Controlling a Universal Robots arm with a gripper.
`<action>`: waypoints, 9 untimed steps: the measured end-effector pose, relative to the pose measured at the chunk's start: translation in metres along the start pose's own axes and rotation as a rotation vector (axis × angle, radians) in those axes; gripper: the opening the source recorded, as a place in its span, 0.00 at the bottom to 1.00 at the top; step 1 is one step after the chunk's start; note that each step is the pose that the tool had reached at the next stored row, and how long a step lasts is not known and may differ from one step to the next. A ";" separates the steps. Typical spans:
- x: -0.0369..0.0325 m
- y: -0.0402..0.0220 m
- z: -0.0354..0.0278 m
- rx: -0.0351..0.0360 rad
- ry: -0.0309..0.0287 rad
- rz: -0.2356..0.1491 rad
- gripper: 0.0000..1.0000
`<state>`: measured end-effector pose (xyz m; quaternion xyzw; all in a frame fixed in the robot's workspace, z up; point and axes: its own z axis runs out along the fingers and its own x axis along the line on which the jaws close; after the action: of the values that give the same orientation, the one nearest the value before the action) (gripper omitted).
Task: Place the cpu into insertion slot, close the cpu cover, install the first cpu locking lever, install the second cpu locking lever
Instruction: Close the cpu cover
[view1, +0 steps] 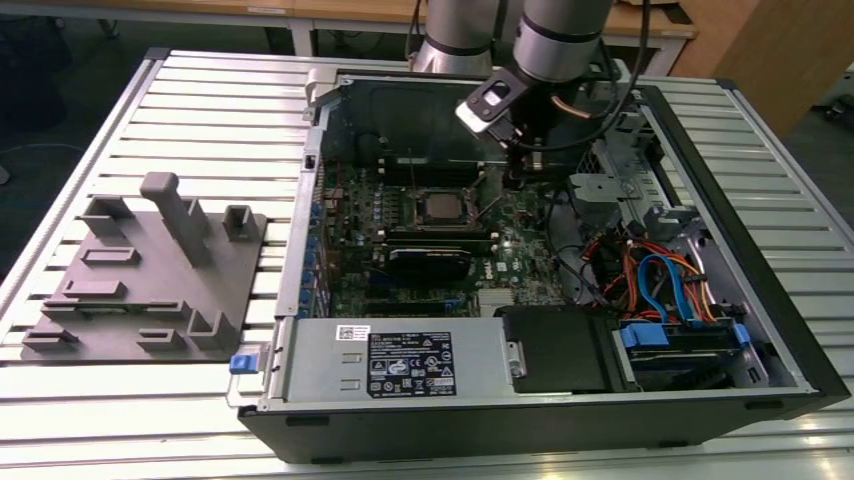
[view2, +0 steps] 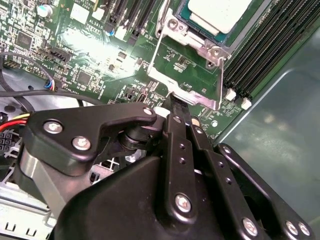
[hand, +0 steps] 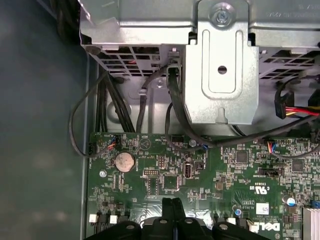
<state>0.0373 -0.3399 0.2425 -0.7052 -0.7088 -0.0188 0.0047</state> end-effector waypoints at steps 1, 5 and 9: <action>0.0000 -0.0005 0.0000 0.0000 0.0000 0.000 0.11; 0.0000 -0.0014 0.0000 0.0000 0.0000 0.000 0.11; 0.0000 -0.0025 0.0000 0.0000 0.0000 0.000 0.11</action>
<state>0.0348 -0.3399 0.2424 -0.7052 -0.7087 -0.0188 0.0047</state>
